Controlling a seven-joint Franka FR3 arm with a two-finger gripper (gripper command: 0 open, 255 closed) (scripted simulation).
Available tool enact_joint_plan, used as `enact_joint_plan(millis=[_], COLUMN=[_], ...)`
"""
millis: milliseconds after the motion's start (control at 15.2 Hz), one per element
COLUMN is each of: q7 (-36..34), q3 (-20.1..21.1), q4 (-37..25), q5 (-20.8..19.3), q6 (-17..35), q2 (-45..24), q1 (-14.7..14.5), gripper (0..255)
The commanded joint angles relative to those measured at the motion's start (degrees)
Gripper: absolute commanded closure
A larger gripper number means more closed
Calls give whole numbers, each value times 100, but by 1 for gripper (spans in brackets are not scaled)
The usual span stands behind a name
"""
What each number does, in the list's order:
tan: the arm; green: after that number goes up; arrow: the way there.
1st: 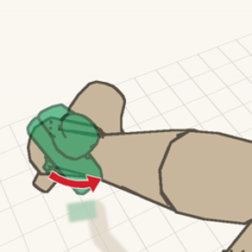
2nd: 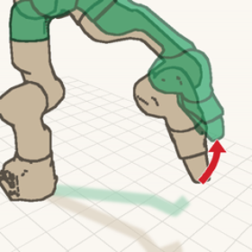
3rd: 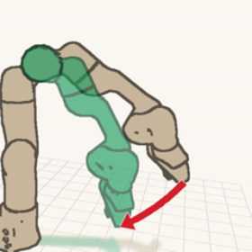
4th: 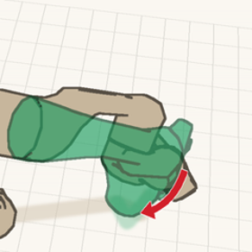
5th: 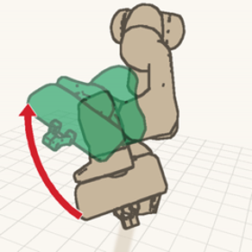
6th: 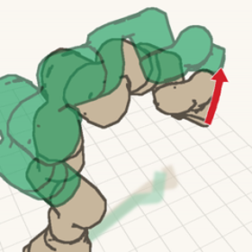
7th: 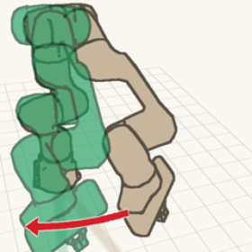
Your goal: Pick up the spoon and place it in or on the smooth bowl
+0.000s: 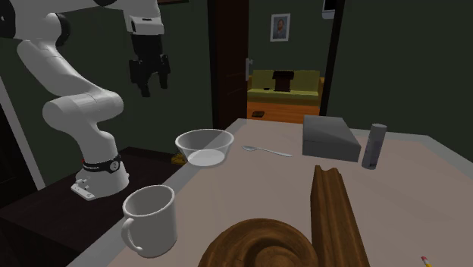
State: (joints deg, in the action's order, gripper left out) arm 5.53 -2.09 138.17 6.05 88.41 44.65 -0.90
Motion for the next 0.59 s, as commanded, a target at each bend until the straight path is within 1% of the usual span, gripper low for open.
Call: enact_joint_plan(millis=[0,264,528], q7=[0,-210,-407], q3=[0,223,427], q4=[0,-151,-429], q5=[0,190,334], q6=[0,601,1134], q2=[0,-766,-1588], q1=[0,-106,-196], gripper=[0,0,0])
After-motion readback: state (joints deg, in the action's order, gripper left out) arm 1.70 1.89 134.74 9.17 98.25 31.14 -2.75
